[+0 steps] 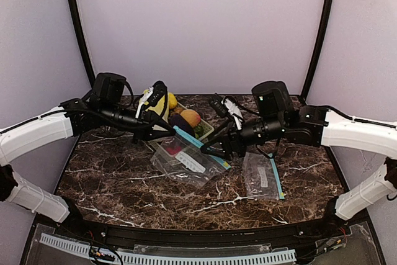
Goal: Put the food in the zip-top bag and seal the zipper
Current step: Unzip the zipper from the zipper food storage bag, then pass from the left arm to the right
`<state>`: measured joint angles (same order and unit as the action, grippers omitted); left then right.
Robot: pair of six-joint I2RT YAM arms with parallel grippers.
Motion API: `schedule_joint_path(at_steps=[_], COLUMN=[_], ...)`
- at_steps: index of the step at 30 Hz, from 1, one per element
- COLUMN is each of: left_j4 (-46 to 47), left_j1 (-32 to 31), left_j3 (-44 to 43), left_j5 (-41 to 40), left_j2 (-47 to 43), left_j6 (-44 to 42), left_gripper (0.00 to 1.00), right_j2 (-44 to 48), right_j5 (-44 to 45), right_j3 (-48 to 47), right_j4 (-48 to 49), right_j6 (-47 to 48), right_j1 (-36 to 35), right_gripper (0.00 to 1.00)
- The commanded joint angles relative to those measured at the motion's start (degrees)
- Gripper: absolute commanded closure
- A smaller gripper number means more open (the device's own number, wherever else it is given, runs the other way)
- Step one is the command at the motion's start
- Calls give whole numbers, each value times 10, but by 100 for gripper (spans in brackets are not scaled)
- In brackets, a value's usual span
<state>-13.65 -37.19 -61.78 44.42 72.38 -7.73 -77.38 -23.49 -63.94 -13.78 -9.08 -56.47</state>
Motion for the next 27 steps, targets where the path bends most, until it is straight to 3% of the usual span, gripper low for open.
schedule_joint_path(at_steps=[1,11,27], left_j4=[-21,-20,-20], left_j1=[-11,-14,-19], left_j3=[-8,-8,-7], left_j5=[34,51,54], left_j2=[8,6,3], left_j6=[-17,-16,-17], left_gripper=[99,99,99], right_j2=[18,-8,-19], right_j5=[33,-4,23], right_j3=[-8,-15,-2], right_j4=[24,21,21], right_j6=[0,7,4], right_j1=[1,1,11], right_gripper=[42,65,70])
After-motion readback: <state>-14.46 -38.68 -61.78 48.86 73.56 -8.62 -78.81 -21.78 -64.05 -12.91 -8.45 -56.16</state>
